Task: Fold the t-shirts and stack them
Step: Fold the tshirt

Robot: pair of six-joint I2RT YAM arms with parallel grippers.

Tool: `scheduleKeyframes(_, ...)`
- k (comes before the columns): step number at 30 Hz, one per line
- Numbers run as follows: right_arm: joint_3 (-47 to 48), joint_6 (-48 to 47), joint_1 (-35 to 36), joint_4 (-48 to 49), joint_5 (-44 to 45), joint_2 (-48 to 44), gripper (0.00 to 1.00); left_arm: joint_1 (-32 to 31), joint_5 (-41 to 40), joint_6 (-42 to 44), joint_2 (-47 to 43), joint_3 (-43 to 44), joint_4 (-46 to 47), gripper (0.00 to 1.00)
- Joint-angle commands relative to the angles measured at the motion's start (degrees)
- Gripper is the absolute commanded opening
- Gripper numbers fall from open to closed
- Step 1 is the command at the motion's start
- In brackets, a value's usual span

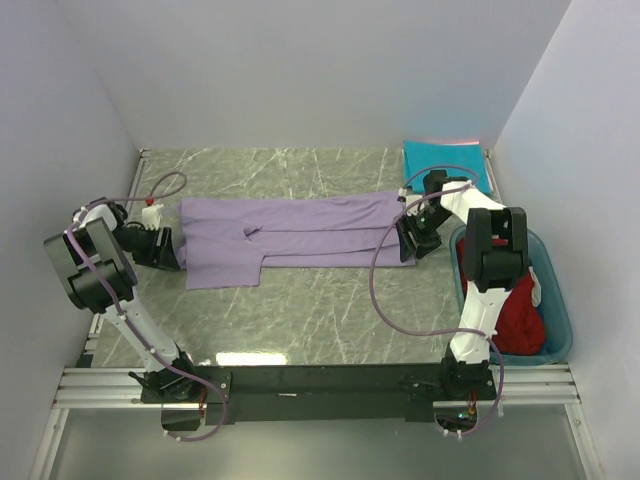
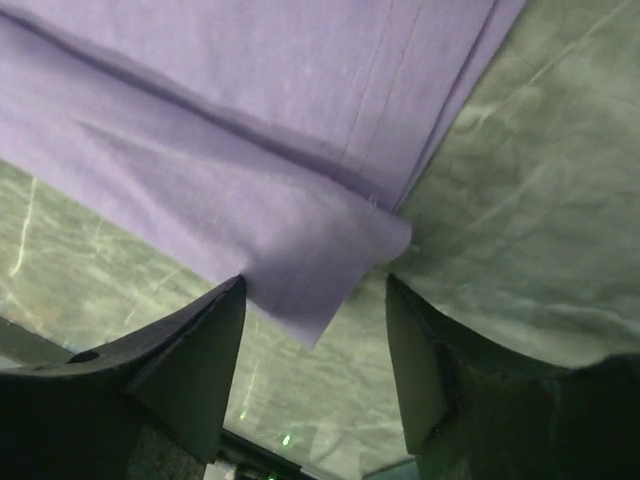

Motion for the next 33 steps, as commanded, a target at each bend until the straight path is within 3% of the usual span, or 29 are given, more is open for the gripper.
scheduleKeyframes(1, -0.85, 0.70, -0.38, 2.12, -0.83, 0.94, 0.62, 0.34, 0.67, -1.83, -0.81, 0.20, 3.57, 0.59)
scheduleKeyframes(9, 0.29, 0.43, -0.46, 2.12, -0.65, 1.91, 0.41, -0.01, 1.81, -2.01, 1.81, 5.21, 1.73, 0.63)
scheduleKeyframes(12, 0.90, 0.43, -0.38, 1.86, -0.47, 2.27, 0.29, -0.27, 2.43, -2.18, 3.58, 6.53, 0.67, 0.55)
scheduleKeyframes(16, 1.34, 0.35, -0.38, 1.33, 0.14, 2.62, 0.06, -0.27, 1.63, -2.01, 4.11, 5.13, 1.46, 0.39)
scheduleKeyframes(17, 1.52, 0.26, -0.38, 1.16, 0.32, 2.70, 0.02, -0.36, 1.72, -2.18, 4.20, 4.69, 1.46, 0.40)
scheduleKeyframes(20, 1.87, 0.17, -0.38, 0.80, 0.76, 3.14, 0.00, -0.45, 2.34, -1.66, 4.20, 3.20, 0.93, 0.40)
scheduleKeyframes(21, 1.96, 0.17, -0.38, 0.71, 1.02, 3.32, 0.00, -0.45, 2.42, -1.74, 4.11, 2.41, 1.11, 0.31)
scheduleKeyframes(24, 1.61, -0.27, -0.29, 0.45, 1.99, 3.15, 0.00, -0.36, 1.46, -1.39, 3.15, 1.26, 0.76, 0.19)
scheduleKeyframes(25, 0.91, -0.44, -0.38, 0.54, 2.25, 2.71, 0.00, -0.27, 0.94, -1.04, 2.97, 0.57, 0.50, 0.10)
scheduleKeyframes(28, -1.11, -1.32, -0.38, 0.19, 3.31, 0.95, 0.00, 0.69, -0.03, -0.60, 1.48, -0.67, -0.29, 0.01)
scheduleKeyframes(33, -4.27, -3.26, -0.29, -1.13, 3.92, -2.82, 0.00, 2.63, -0.74, 0.63, -1.77, -2.60, -2.93, 0.01)
